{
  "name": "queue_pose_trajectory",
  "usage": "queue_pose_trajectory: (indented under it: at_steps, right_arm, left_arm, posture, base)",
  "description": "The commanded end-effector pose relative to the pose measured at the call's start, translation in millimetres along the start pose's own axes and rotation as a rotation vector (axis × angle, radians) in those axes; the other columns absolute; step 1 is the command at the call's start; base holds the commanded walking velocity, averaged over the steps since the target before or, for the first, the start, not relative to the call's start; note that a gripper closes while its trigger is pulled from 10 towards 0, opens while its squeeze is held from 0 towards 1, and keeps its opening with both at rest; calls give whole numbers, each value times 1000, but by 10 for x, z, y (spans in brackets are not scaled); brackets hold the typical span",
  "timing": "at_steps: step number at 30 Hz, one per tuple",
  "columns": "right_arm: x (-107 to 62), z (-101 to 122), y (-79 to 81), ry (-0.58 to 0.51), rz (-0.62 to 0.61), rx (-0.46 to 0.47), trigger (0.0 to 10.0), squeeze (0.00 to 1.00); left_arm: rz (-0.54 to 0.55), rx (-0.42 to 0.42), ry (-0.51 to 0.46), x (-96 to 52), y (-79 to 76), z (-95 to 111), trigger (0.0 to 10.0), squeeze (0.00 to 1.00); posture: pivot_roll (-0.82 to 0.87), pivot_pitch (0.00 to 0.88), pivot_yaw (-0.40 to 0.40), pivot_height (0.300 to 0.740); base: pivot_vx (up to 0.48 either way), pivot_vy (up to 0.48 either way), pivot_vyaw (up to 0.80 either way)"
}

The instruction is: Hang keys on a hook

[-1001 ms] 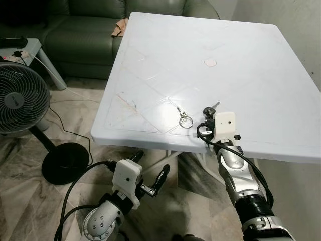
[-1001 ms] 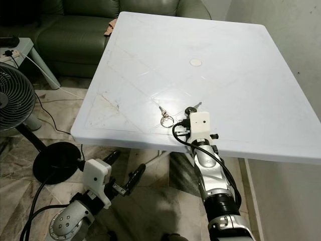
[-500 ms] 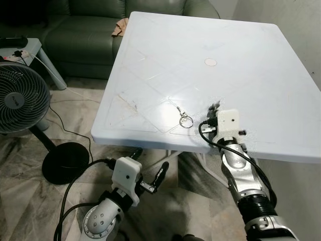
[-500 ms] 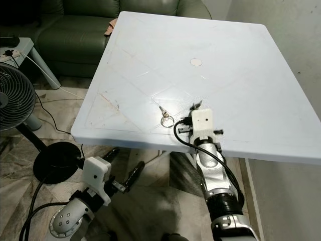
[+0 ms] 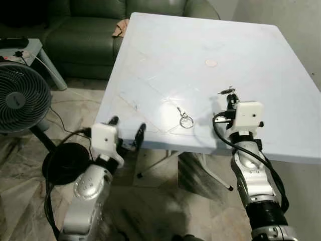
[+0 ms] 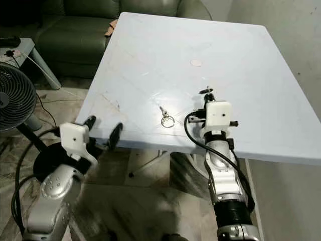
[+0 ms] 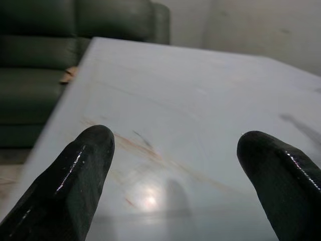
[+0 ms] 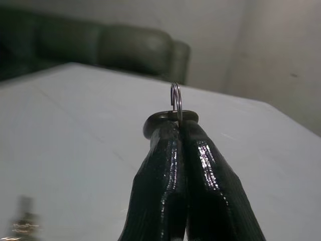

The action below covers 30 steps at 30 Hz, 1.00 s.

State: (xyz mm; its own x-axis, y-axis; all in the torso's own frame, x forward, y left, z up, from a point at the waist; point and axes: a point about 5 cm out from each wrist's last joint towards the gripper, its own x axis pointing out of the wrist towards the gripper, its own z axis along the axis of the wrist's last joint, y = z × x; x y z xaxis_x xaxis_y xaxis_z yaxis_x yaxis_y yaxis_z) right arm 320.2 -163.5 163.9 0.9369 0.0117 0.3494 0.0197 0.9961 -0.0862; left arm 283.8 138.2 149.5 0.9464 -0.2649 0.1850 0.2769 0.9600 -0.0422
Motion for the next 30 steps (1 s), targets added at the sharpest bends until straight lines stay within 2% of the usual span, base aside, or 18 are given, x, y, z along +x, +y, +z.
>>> queue_pose_trajectory:
  at_steps: [1, 5, 6, 8, 12, 17, 27, 30]
  right_arm:
    - [-38, 93, 36, -26, 46, 94, 10000, 0]
    - [-71, 91, 57, -2, 60, 151, 10000, 0]
    - [-123, 94, 125, 20, 115, 259, 10000, 0]
    - [-159, 71, 154, 54, 124, 304, 10000, 0]
    - [-178, 137, 131, 8, 122, 288, 10000, 0]
    - [-157, 213, 107, -26, 138, 263, 10000, 0]
    - [-119, 218, 42, -35, 121, 233, 10000, 0]
    - [-116, 158, 32, 6, 111, 216, 10000, 0]
  left_arm:
    - [36, -7, -2, 40, 75, 29, 10000, 0]
    - [52, -8, -8, 91, 114, 51, 10000, 0]
    - [58, -8, -19, 138, 126, 93, 10000, 0]
    - [56, -10, -32, 170, 124, 130, 10000, 0]
    - [64, 12, -67, 238, 142, 201, 10000, 0]
    - [104, 10, -84, 255, 203, 242, 10000, 0]
    - [133, 10, -97, 263, 271, 268, 10000, 0]
    - [147, 11, -90, 255, 305, 254, 10000, 0]
  posture:
    - [64, 58, -24, 740]
    - [60, 41, -24, 740]
    - [58, 32, -24, 740]
    - [59, 27, -23, 740]
    - [56, 5, -21, 740]
    - [49, 0, -24, 740]
    - [55, 0, -24, 740]
    - [60, 0, -21, 740]
  base:
    - [0, 0, 0]
    - [0, 0, 0]
    - [0, 0, 0]
    - [0, 0, 0]
    - [0, 0, 0]
    - [0, 0, 0]
    - [0, 0, 0]
    - [0, 0, 0]
